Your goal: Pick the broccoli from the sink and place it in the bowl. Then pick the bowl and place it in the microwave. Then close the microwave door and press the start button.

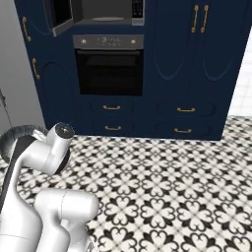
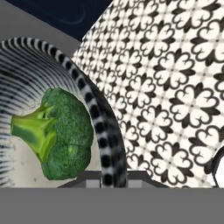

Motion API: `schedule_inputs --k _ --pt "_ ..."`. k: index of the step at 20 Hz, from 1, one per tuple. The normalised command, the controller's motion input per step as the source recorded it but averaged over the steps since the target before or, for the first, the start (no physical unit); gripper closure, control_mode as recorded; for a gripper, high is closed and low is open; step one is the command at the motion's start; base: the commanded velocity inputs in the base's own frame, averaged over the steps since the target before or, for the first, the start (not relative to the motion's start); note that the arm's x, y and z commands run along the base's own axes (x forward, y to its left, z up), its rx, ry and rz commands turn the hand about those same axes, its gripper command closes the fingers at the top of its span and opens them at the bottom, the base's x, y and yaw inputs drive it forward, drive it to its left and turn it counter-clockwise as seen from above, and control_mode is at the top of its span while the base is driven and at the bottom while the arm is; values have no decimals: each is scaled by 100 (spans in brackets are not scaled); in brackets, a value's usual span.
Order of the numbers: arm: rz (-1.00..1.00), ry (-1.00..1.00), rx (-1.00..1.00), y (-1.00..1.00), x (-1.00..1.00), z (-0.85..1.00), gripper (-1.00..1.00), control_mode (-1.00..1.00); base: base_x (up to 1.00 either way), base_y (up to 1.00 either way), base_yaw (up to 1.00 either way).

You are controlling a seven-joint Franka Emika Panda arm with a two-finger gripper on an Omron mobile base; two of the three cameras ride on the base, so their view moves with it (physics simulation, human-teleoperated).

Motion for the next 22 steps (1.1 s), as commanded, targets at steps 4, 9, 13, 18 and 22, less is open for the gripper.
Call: schedule_inputs --k 4,9,13,18,22 --pt "0 0 0 0 0 0 100 100 68 -19 -1" --pt "0 0 0 0 0 0 100 100 94 0 0" --pt "0 0 0 0 0 0 100 100 93 0 0" --pt "0 0 0 0 0 0 100 100 94 0 0" --pt "0 0 0 0 0 0 100 100 98 1 0"
